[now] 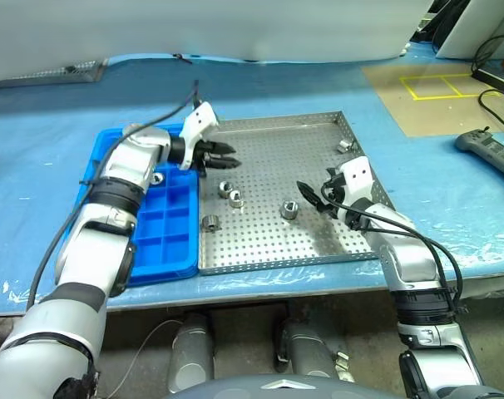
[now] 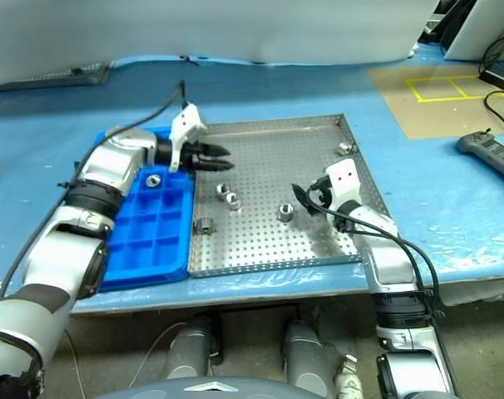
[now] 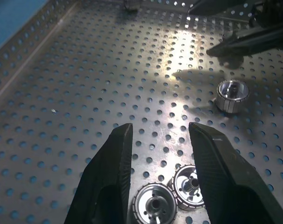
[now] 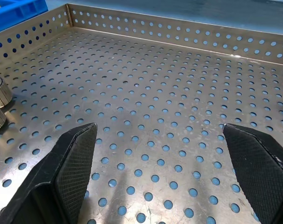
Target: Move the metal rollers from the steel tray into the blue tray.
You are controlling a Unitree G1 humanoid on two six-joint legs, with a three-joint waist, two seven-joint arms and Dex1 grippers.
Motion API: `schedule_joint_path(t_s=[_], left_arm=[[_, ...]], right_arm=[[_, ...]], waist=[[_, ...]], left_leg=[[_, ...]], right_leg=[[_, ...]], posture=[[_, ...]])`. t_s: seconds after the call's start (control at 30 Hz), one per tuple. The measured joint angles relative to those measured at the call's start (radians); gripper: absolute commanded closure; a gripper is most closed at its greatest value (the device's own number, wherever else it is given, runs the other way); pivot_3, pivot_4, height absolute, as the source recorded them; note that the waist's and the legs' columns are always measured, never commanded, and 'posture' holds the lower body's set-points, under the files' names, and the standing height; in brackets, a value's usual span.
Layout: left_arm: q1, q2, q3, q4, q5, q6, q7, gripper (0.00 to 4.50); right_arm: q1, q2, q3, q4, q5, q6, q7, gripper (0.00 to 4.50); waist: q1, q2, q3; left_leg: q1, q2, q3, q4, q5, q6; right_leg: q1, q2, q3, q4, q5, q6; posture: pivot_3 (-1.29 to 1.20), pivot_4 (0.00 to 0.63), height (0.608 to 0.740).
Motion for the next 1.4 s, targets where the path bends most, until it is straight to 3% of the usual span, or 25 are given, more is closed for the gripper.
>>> schedule_joint_path(t_s=[0.2,0.53,0.73,0.93,1.03,1.2,1.4], left_arm=[[-0.072,0.056,-0.098,0.155,0.121,-0.179,-0.116,2.50],[-0.095,-0.004,-0.198,0.331,0.276,-0.405,-0.164,2.50],[-0.106,-0.039,-0.236,0.374,0.358,-0.509,-0.094,2.50],[-0.110,-0.074,-0.292,0.404,0.468,-0.646,0.116,2.50],[-0.109,-0.081,-0.301,0.421,0.491,-0.683,0.171,3.06],[-0.083,-0.082,-0.245,0.417,0.443,-0.687,0.124,4.46],[-0.052,-0.105,-0.119,0.419,0.313,-0.544,0.060,4.48]], right_arm=[[-0.001,0.004,0.000,0.001,0.000,-0.001,0.000,0.00],[0.006,0.006,0.000,0.000,0.000,-0.001,-0.012,0.00],[0.017,0.006,-0.001,-0.003,0.000,-0.001,-0.023,0.00],[0.018,0.006,-0.001,-0.008,0.000,0.000,-0.032,0.00],[0.018,0.007,-0.001,-0.008,0.001,0.000,-0.033,0.00],[0.019,0.007,-0.003,-0.009,0.002,0.000,-0.034,0.00],[-0.002,0.023,-0.003,-0.008,0.024,0.003,-0.033,0.00]], waist=[[0.001,0.000,0.000],[0.005,-0.001,0.000],[0.001,-0.001,0.000],[0.002,-0.001,0.000],[0.003,-0.001,0.000],[0.004,-0.001,-0.001],[0.005,-0.001,-0.001]], left_leg=[[0.000,0.000,0.000,-0.001,0.000,0.000],[-0.001,0.000,0.000,0.000,0.000,0.000],[0.000,0.000,0.000,0.000,0.000,0.000],[0.005,0.000,0.000,0.000,0.000,0.000],[0.007,0.000,0.000,0.001,0.000,0.000],[0.011,0.000,0.000,0.000,0.000,0.000],[0.008,0.000,0.000,0.000,0.000,0.000]], right_leg=[[0.000,0.000,0.000,-0.001,0.000,0.000],[0.000,0.000,0.000,0.000,0.000,0.000],[0.000,0.000,0.000,0.000,0.000,0.000],[0.006,0.000,0.000,0.000,0.000,0.000],[0.009,-0.001,0.000,0.000,0.000,0.001],[0.013,-0.001,-0.001,-0.001,0.000,0.001],[0.010,-0.001,-0.001,-0.001,0.000,0.000]], posture=[[-0.17,0.150,0.740],[-0.21,0.150,0.740],[-0.22,0.150,0.740],[-0.22,0.150,0.740],[-0.22,0.150,0.740],[-0.21,0.150,0.740],[-0.19,0.150,0.740]])
